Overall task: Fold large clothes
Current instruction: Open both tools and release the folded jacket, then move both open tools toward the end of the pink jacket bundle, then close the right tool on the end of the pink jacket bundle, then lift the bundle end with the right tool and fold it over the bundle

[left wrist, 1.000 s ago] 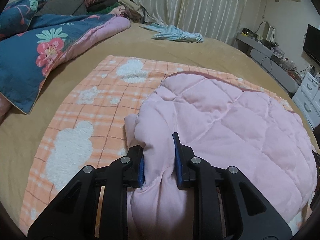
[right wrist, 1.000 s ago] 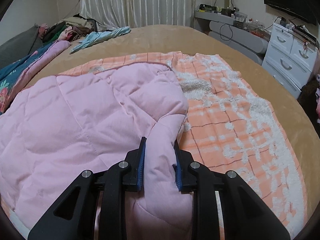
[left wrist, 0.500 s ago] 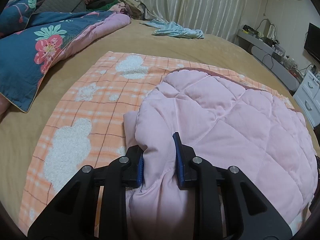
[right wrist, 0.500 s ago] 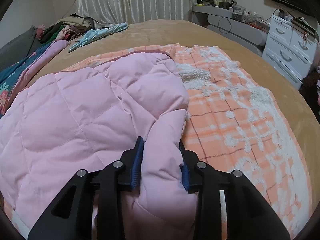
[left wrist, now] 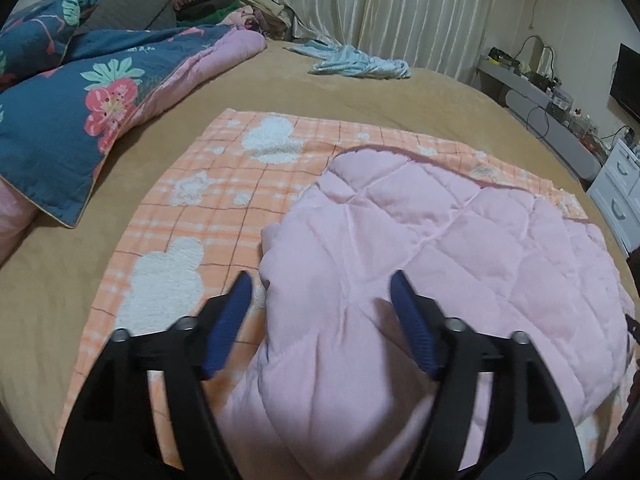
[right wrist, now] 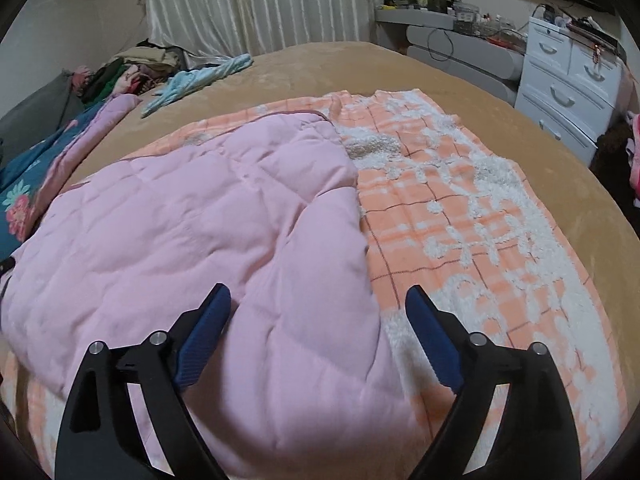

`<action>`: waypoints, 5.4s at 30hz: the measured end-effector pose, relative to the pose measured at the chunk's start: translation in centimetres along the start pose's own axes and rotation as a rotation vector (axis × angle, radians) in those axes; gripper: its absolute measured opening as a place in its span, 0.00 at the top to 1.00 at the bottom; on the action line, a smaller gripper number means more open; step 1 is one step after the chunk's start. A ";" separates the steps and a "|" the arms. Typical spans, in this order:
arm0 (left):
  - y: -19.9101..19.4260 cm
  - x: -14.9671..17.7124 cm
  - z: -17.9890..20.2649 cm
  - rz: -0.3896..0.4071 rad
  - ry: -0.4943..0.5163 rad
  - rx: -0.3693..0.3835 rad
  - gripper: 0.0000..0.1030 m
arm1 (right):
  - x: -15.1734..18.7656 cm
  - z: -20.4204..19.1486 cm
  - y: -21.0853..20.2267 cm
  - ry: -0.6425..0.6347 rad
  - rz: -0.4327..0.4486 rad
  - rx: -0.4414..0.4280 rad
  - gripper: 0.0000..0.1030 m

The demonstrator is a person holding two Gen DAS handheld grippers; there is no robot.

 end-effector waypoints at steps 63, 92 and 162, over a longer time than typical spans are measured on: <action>-17.9 16.3 2.1 0.041 0.043 0.082 0.09 | 10.5 -7.5 -20.6 -0.075 0.247 -0.160 0.04; -13.2 19.1 2.5 -0.117 -0.072 0.140 0.09 | 14.1 -6.0 -16.2 0.161 0.106 -0.182 0.04; -0.9 6.8 2.1 -0.078 -0.303 0.239 0.57 | 2.8 -6.6 -0.7 0.120 0.089 -0.204 0.62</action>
Point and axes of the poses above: each gripper's, at about its wrist camera, not at the fingertips, and y roughly the way its jaws point, z to its right, x to its underside, the point moved 4 cm from there along y, roughly the way its jaws point, and after that the axes turned 9 degrees about -y, right-handed, at the moved point
